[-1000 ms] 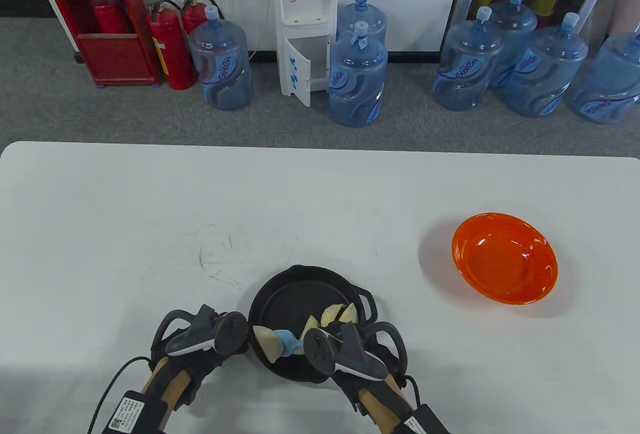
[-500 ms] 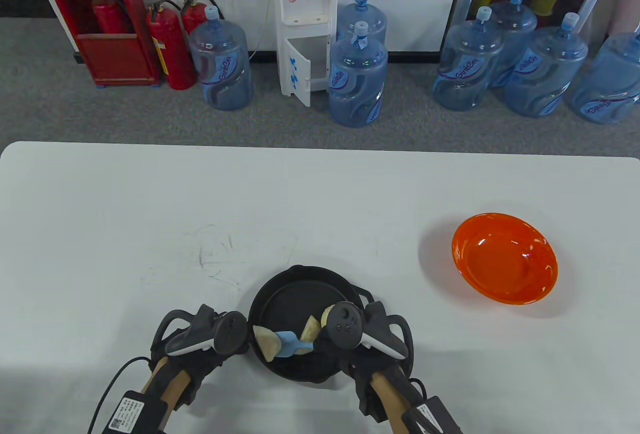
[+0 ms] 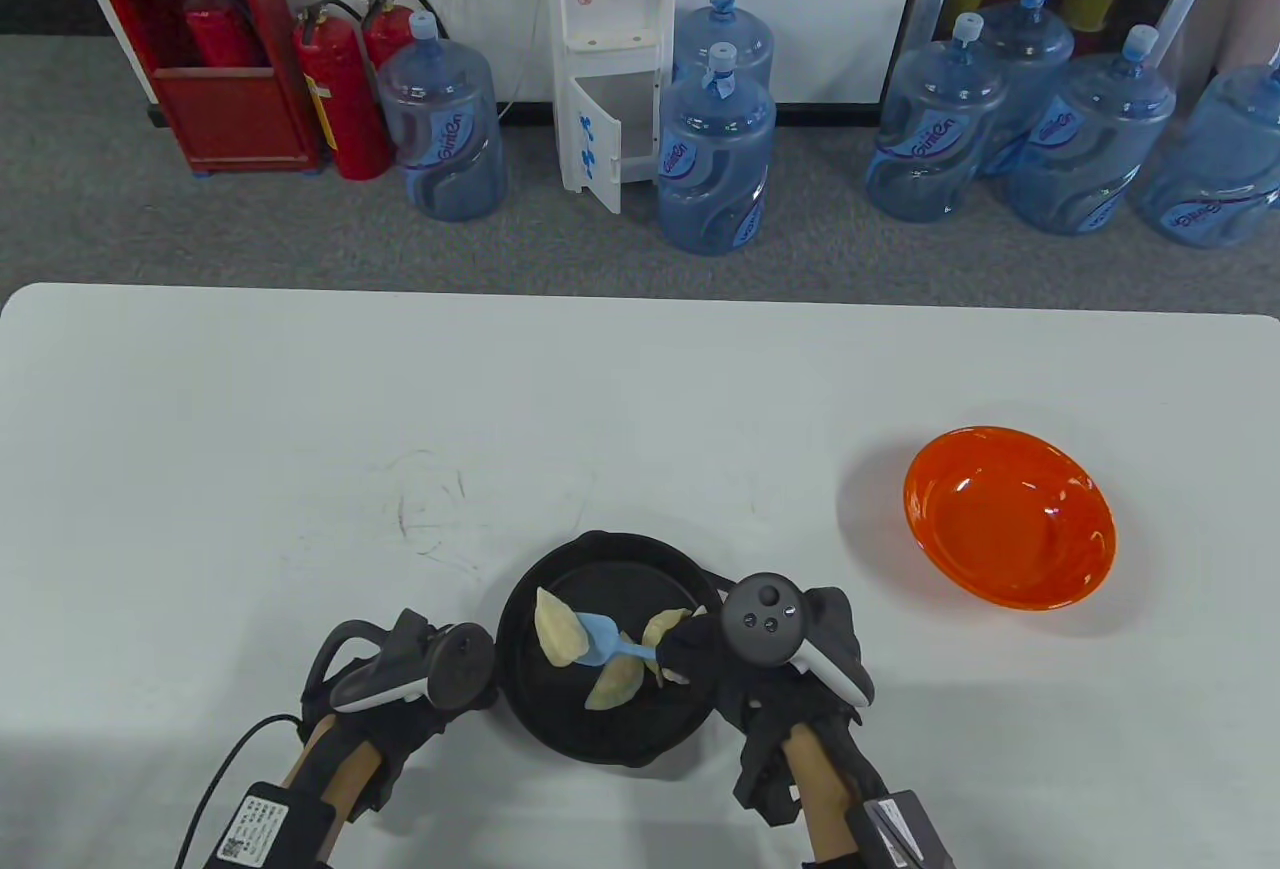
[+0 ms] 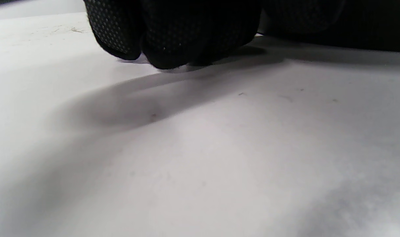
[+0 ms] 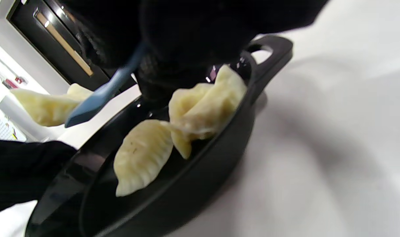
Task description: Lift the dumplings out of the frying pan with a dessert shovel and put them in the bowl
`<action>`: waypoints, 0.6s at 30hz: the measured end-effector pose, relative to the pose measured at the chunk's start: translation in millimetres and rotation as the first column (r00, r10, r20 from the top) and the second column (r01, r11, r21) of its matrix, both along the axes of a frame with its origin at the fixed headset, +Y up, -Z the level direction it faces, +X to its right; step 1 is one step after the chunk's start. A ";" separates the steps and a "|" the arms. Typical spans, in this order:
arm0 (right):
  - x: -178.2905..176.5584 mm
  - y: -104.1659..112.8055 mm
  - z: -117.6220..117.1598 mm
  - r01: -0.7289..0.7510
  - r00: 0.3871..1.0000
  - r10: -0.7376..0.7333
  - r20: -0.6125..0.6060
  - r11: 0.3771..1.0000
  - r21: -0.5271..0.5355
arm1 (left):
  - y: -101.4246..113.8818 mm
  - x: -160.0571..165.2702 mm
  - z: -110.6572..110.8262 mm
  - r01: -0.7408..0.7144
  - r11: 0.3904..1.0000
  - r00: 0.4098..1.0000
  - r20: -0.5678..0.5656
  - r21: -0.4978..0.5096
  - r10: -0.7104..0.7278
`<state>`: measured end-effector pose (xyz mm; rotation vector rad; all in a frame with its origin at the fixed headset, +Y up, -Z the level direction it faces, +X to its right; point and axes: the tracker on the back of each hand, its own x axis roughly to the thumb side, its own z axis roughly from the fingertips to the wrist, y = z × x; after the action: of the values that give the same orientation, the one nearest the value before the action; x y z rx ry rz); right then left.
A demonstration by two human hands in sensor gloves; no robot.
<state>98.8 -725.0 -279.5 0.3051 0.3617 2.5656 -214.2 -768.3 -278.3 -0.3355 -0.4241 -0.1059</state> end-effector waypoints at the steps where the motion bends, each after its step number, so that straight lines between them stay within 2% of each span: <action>1: 2.0 0.8 -0.3 0.004 1.000 -0.005 0.012 1.000 0.005 | 0.0 0.0 -0.1 -0.001 1.000 1.000 0.000 0.000 0.001; 10: 16.1 4.9 -3.1 0.040 0.996 -0.043 0.081 0.999 0.036 | -0.1 0.0 -0.1 -0.001 1.000 1.000 0.001 -0.002 0.001; 18: 33.1 10.9 -3.5 0.068 0.978 -0.084 0.191 0.994 0.088 | -0.1 0.0 -0.1 0.000 1.000 1.000 0.001 -0.001 0.000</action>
<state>131.9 -714.1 -283.0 0.0937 0.1703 2.5112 -214.2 -768.4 -278.4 -0.3366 -0.4254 -0.1054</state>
